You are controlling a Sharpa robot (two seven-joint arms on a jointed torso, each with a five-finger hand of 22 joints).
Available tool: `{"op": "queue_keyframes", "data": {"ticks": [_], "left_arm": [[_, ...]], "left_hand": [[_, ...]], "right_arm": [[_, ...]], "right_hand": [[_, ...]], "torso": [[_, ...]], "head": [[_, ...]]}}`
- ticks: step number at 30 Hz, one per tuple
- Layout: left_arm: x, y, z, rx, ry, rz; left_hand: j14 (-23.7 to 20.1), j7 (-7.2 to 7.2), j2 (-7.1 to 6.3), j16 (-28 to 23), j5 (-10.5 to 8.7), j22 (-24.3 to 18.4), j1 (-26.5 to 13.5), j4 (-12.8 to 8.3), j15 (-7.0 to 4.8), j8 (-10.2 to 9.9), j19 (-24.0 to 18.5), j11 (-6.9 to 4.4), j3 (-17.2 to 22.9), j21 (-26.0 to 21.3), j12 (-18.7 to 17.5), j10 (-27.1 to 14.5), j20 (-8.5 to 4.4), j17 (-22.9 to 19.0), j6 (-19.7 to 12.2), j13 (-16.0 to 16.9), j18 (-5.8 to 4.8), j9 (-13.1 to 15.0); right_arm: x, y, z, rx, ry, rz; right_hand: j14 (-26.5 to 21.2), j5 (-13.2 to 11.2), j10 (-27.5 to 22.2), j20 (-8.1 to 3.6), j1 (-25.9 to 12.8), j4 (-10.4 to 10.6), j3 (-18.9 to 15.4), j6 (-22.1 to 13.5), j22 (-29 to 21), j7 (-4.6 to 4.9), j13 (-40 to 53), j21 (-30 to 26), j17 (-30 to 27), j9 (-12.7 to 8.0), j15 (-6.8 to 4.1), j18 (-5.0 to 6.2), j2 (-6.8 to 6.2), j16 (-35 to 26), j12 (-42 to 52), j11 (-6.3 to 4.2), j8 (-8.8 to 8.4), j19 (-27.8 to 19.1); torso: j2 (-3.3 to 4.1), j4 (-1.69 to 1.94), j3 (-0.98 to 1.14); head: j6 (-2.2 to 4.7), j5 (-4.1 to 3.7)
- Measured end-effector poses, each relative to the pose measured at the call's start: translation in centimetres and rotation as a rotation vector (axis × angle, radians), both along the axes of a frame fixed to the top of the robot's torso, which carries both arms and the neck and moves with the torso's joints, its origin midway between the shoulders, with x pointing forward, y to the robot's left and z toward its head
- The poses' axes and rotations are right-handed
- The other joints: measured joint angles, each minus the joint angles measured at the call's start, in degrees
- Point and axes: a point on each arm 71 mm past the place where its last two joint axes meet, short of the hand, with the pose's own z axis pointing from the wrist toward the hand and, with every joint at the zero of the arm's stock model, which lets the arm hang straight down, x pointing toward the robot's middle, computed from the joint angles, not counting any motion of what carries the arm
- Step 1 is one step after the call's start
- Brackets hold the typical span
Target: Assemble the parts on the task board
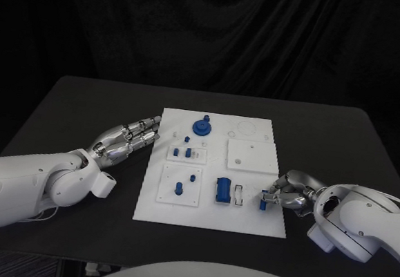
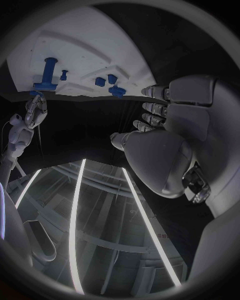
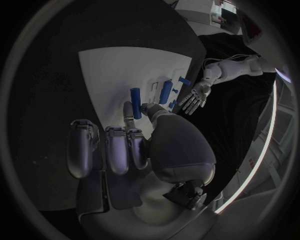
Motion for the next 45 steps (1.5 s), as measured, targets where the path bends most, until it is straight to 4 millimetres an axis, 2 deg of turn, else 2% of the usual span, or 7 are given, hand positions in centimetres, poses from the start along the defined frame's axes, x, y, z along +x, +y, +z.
{"op": "queue_keyframes", "data": {"ticks": [8,21,24,31,36,43,45], "left_arm": [[0.0,-0.1,0.0,-0.001,0.000,-0.002],[0.1,-0.3,-0.1,-0.002,0.000,-0.004],[0.1,-0.3,-0.1,-0.002,0.000,-0.004],[0.1,-0.3,-0.1,-0.002,0.000,-0.005],[0.1,-0.3,-0.1,-0.002,0.000,-0.006],[0.1,-0.4,-0.1,-0.003,0.001,-0.007],[0.1,-0.4,-0.1,-0.003,0.001,-0.008]], "left_hand": [[0.0,0.00,0.00,0.0,0.00,0.0,0.0,0.0,0.00,0.0,0.0,0.00,0.0,0.0,0.0,0.0,0.00,0.0,0.0,0.0,0.00,0.0],[0.0,0.00,0.00,0.0,0.00,0.0,0.0,0.0,0.00,0.0,0.0,0.00,0.0,0.0,0.0,0.0,0.00,0.0,0.0,0.0,0.00,0.0],[0.0,0.00,0.00,0.0,0.00,0.0,0.0,0.0,0.00,0.0,0.0,0.00,0.0,0.0,0.0,0.0,0.00,0.0,0.0,0.0,0.00,0.0],[0.0,0.21,0.00,0.0,0.00,0.0,0.0,0.0,0.00,0.0,0.0,0.00,0.0,0.0,0.0,0.0,0.00,0.0,0.2,0.0,0.00,0.0],[0.0,0.21,0.00,0.0,0.00,0.0,0.0,0.0,0.00,0.0,0.0,0.00,0.0,0.0,0.0,0.0,0.00,0.0,0.2,0.0,0.00,0.0],[0.0,0.21,0.00,0.0,0.00,0.0,0.0,0.0,0.00,0.0,0.0,0.00,0.0,0.0,0.0,0.0,0.00,0.0,0.2,0.0,0.00,0.0],[0.0,0.21,0.00,0.0,0.00,0.0,0.0,0.0,0.00,0.0,0.0,0.00,0.0,0.0,0.0,0.0,0.00,0.0,0.2,0.0,0.00,0.0]], "right_arm": [[0.4,1.5,-0.1,0.098,0.054,-0.029],[1.5,2.9,-0.8,0.135,0.072,-0.023],[1.8,3.2,-1.0,0.134,0.073,-0.017],[2.1,3.4,-1.3,0.128,0.081,-0.002],[2.1,3.6,-1.5,0.119,0.090,0.015],[2.3,3.7,-1.5,0.102,0.092,0.036],[2.3,3.7,-1.6,0.098,0.093,0.039]], "right_hand": [[0.0,0.0,0.0,0.00,-1.2,-0.2,0.6,0.0,0.0,0.00,0.0,0.0,0.0,0.2,0.00,0.00,0.30,0.0,0.0,0.00,0.01,0.0],[0.0,-0.4,0.0,0.00,-2.0,-0.8,1.4,0.0,0.0,0.02,0.0,0.0,0.0,0.3,0.00,0.00,0.30,0.0,0.0,0.00,0.00,0.0],[0.0,-2.0,0.0,0.00,-2.4,-1.6,2.7,-0.3,0.0,0.29,0.0,-0.3,0.0,0.3,0.00,-0.01,0.59,0.0,0.0,0.00,-0.02,0.0],[0.0,-4.3,0.0,0.00,-3.4,-1.9,3.3,-0.7,0.0,0.17,0.0,-0.3,0.0,0.6,0.00,-0.01,0.71,0.0,0.0,0.00,0.23,0.0],[0.0,-7.7,0.0,0.00,-4.3,-2.8,4.3,-1.1,0.0,0.19,0.0,-0.8,0.0,0.6,0.00,0.00,0.99,0.0,0.0,0.00,0.25,0.0],[0.0,-9.7,-0.2,0.00,-4.8,-2.9,4.3,-1.1,0.0,0.19,0.0,-0.8,0.0,0.7,-0.01,0.00,0.76,-0.2,0.0,0.20,0.29,0.0],[0.0,-11.2,-0.2,0.00,-5.2,-2.8,4.2,-1.1,0.0,0.19,0.0,-0.8,0.0,0.7,-0.01,-0.01,0.73,-0.2,0.0,0.24,0.29,0.0]], "torso": [[-0.03,0.09,-0.02],[0.00,0.07,-0.09],[0.01,0.07,-0.06],[0.04,0.01,-0.01],[0.05,0.01,-0.01],[0.07,0.01,0.01],[0.06,0.01,0.01]], "head": [[0.00,0.09],[0.00,0.14],[0.00,0.11],[0.00,0.34],[0.00,0.35],[0.00,0.28],[0.00,0.36]]}}
